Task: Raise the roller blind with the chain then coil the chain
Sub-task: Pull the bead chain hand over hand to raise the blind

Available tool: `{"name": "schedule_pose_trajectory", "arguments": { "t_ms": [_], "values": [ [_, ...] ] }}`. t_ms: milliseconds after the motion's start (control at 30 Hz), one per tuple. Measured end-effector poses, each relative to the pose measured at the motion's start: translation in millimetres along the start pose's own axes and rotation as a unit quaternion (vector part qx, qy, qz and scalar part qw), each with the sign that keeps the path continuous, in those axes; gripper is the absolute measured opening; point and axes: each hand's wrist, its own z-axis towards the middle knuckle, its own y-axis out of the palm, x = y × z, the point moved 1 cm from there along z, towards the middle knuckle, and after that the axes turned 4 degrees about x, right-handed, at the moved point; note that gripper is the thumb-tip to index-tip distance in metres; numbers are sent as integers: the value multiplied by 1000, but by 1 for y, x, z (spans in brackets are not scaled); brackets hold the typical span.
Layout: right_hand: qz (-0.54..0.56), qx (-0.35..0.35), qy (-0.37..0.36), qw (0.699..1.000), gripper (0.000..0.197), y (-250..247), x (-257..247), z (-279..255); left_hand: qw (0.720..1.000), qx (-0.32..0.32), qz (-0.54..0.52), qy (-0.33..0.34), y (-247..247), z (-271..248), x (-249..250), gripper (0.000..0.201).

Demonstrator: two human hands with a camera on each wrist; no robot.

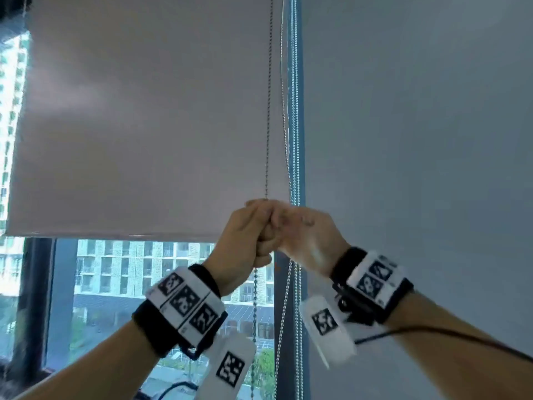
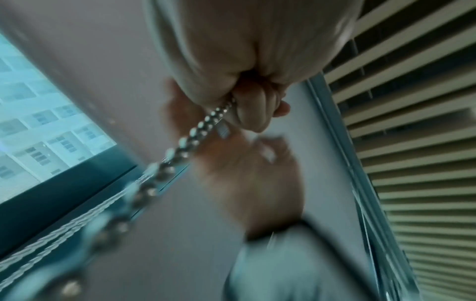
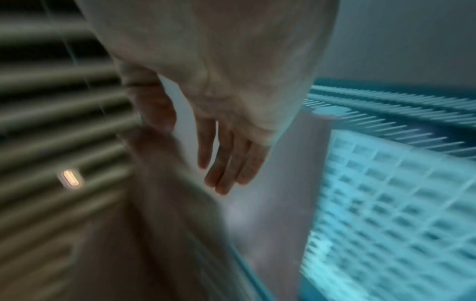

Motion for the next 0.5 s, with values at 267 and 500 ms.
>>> {"name": "schedule_pose_trajectory", "arguments": {
  "t_ms": [267, 500],
  "values": [
    [-97, 119, -87, 984, 40, 37, -57, 44, 983, -131, 91, -89, -33, -35, -35, 30],
    [-220, -45, 89, 970, 42, 42, 28, -33, 996, -23, -66, -63, -19, 57, 73, 50]
  ]
}}
